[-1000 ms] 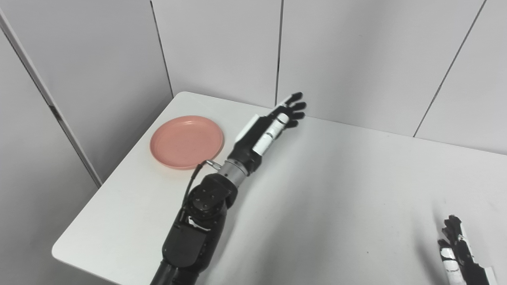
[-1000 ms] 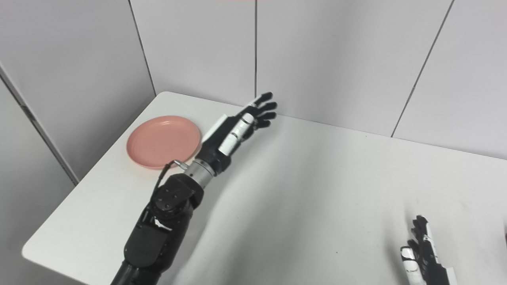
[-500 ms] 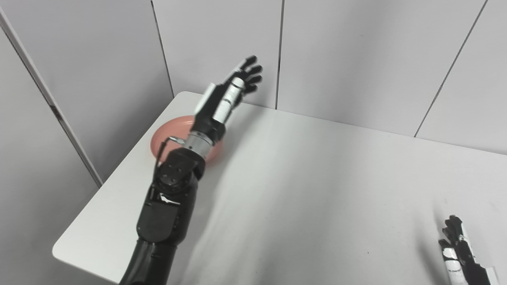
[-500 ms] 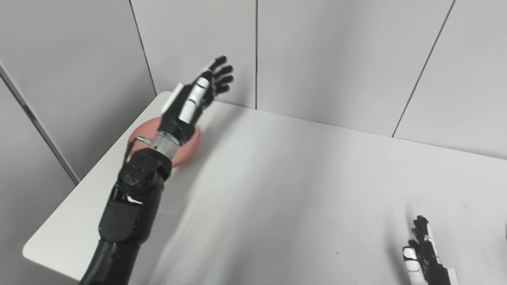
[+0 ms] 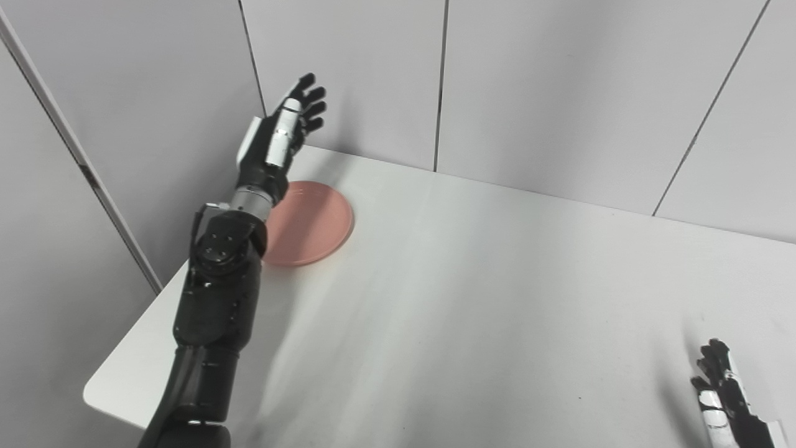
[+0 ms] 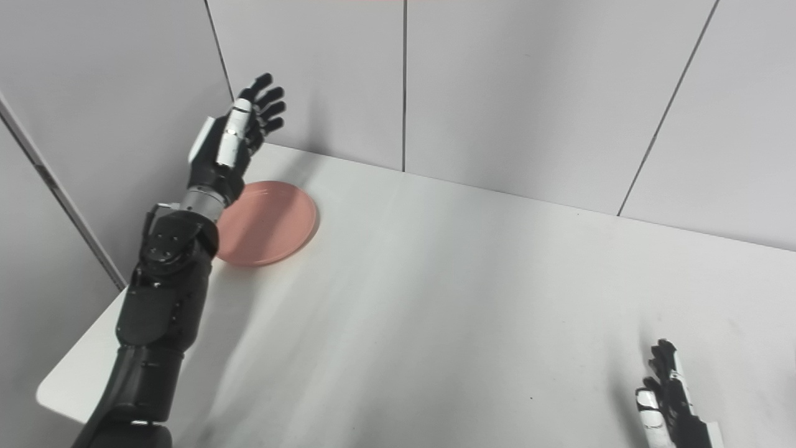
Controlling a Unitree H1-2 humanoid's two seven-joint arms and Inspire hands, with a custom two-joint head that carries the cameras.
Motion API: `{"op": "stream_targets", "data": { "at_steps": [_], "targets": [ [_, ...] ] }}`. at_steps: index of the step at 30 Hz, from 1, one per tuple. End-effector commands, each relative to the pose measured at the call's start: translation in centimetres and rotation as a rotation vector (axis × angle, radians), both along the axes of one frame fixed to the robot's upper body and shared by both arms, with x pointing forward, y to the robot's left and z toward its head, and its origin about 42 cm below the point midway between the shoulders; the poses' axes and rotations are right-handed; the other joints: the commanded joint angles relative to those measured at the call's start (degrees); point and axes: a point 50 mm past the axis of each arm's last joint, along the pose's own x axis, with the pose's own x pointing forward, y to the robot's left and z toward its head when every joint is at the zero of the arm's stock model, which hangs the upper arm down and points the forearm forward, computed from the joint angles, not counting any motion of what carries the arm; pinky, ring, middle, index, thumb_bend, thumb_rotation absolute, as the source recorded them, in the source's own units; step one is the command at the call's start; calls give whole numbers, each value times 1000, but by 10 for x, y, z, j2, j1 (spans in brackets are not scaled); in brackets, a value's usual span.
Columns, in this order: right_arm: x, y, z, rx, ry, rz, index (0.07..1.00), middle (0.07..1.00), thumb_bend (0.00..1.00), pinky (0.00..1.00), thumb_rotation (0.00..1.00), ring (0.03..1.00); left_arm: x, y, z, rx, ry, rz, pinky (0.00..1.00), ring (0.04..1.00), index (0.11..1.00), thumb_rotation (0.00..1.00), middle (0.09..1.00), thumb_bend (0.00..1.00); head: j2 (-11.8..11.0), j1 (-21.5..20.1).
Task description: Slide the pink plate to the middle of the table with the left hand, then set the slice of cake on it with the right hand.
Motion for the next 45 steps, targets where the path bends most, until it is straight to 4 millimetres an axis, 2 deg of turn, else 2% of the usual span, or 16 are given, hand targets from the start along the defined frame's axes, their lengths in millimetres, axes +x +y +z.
{"op": "stream_targets", "data": {
  "at_steps": [1,9,15,25,45],
  "targets": [
    [-2,-7,-1,-7,11,-14,987,975,275,979,1000,967,2,8,40,21,-140,11,898,904,893,1000,906,398,0,-1],
    [-2,-9,0,3,18,-11,992,984,284,989,1000,972,-3,42,43,-49,-125,29,892,902,900,1000,915,397,0,4],
    [-3,-11,0,2,19,-9,995,988,292,1000,1000,979,-1,67,38,-93,-101,81,875,893,891,1000,904,388,3,9],
    [-3,-13,0,3,19,-11,997,986,292,1000,1000,980,-3,97,28,-127,-72,140,869,896,906,1000,908,380,5,12],
    [-6,-15,4,-3,17,-5,997,988,259,1000,1000,979,1,112,-3,-238,26,163,873,898,895,1000,908,362,11,18]
  ]
}}
